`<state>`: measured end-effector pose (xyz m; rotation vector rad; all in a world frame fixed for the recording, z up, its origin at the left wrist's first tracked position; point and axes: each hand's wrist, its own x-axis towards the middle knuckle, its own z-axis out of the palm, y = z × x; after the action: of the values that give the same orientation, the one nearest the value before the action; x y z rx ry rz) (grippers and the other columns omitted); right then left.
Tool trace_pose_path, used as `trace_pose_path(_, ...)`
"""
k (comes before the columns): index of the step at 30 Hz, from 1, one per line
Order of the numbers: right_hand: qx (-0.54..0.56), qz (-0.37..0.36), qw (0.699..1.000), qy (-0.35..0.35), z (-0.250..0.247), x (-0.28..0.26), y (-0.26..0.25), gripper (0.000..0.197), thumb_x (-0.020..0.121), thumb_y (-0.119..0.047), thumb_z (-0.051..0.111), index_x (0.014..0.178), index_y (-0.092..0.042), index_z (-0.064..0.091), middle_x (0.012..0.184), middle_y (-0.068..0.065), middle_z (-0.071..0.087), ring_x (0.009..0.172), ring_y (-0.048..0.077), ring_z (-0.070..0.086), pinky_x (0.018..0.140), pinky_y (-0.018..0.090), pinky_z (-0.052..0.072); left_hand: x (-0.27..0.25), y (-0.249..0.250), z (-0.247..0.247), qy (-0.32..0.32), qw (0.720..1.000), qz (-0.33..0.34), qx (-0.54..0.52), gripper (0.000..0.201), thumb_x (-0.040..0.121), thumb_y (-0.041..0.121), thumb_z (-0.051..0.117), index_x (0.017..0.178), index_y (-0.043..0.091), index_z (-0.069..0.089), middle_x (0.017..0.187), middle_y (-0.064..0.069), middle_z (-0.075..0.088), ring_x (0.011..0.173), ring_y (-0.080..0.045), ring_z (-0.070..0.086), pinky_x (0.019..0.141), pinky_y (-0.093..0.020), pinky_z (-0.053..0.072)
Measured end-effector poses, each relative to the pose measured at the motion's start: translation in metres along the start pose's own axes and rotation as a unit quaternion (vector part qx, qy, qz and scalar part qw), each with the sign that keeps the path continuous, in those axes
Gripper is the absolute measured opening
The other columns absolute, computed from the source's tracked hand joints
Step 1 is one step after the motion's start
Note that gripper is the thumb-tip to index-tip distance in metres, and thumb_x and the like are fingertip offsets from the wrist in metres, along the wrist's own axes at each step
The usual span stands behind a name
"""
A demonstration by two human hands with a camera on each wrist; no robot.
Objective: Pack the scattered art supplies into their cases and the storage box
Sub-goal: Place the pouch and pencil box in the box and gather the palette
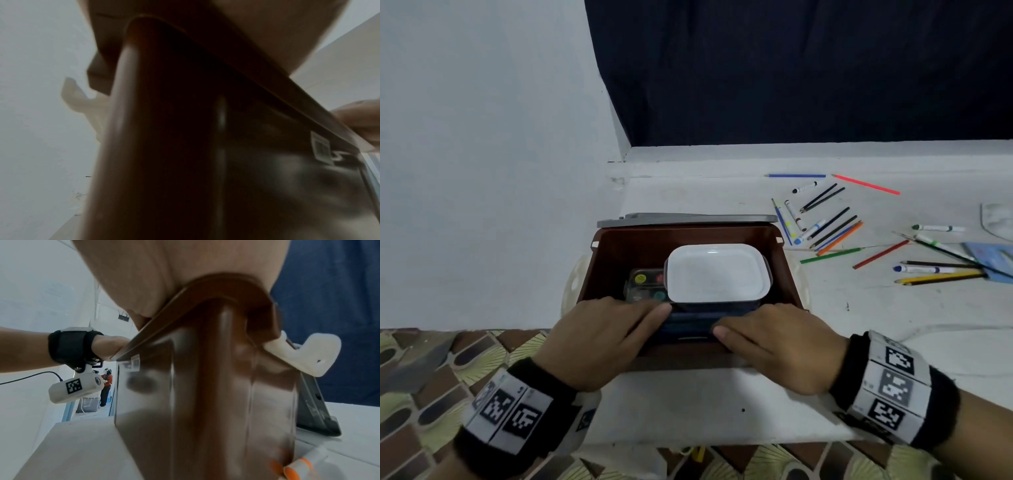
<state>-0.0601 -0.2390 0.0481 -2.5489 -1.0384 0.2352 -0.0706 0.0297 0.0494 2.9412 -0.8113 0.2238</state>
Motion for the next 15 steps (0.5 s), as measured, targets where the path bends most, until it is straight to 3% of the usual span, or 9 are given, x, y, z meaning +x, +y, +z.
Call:
trace_pose_path(1,-0.016,0.0,1.0,0.01,0.0,0.0,-0.001,0.051,0.1,-0.057,0.014,0.093,-0.027,0.054,0.07,-0.004,0.057,0.062,0.015,0.054,0.065,0.041,0.046,-0.001,0.001,0.0,0.007,0.999,-0.023,-0.037,0.026,0.104,0.047,0.031,0.113,0.04,0.054,0.071,0.013,0.063,0.059,-0.009,0.059,0.054,-0.031,0.052)
trace_pose_path(3,-0.027,0.006,0.999,0.03,0.002,-0.002,-0.002,0.042,0.101,-0.055,0.019,0.104,-0.031,0.054,0.075,-0.005,0.062,0.065,0.014,0.056,0.064,0.04,0.047,-0.002,0.003,0.001,0.005,0.992,-0.062,-0.114,0.035,0.099,0.059,0.023,0.11,0.042,0.051,0.075,0.014,0.065,0.064,-0.006,0.062,0.06,-0.03,0.052)
trace_pose_path(8,0.034,0.005,0.998,0.046,0.0,-0.005,-0.001,0.034,0.101,-0.051,0.032,0.114,-0.032,0.057,0.085,-0.008,0.066,0.071,0.011,0.06,0.065,0.038,0.049,0.001,0.019,0.0,0.043,0.973,-0.07,-0.216,0.034,0.095,0.062,0.031,0.114,0.041,0.05,0.096,0.018,0.065,0.087,-0.004,0.063,0.074,-0.034,0.055)
trace_pose_path(11,0.09,-0.032,0.989,0.109,-0.005,-0.009,0.004,0.025,0.101,-0.036,0.045,0.106,-0.021,0.064,0.086,-0.005,0.066,0.075,0.013,0.061,0.068,0.038,0.049,0.011,0.034,0.0,0.06,0.976,-0.052,-0.203,0.032,0.097,0.05,0.036,0.119,0.035,0.053,0.112,0.017,0.056,0.106,-0.007,0.054,0.087,-0.036,0.051)
trace_pose_path(15,-0.017,-0.058,0.978,0.198,-0.012,-0.013,0.025,0.019,0.096,-0.024,0.055,0.101,-0.014,0.069,0.091,0.0,0.065,0.086,0.02,0.057,0.076,0.038,0.046,0.032,0.044,-0.001,-0.001,0.986,-0.07,-0.154,0.046,0.096,0.056,0.027,0.135,0.039,0.044,0.142,0.018,0.045,0.135,-0.009,0.039,0.106,-0.042,0.041)
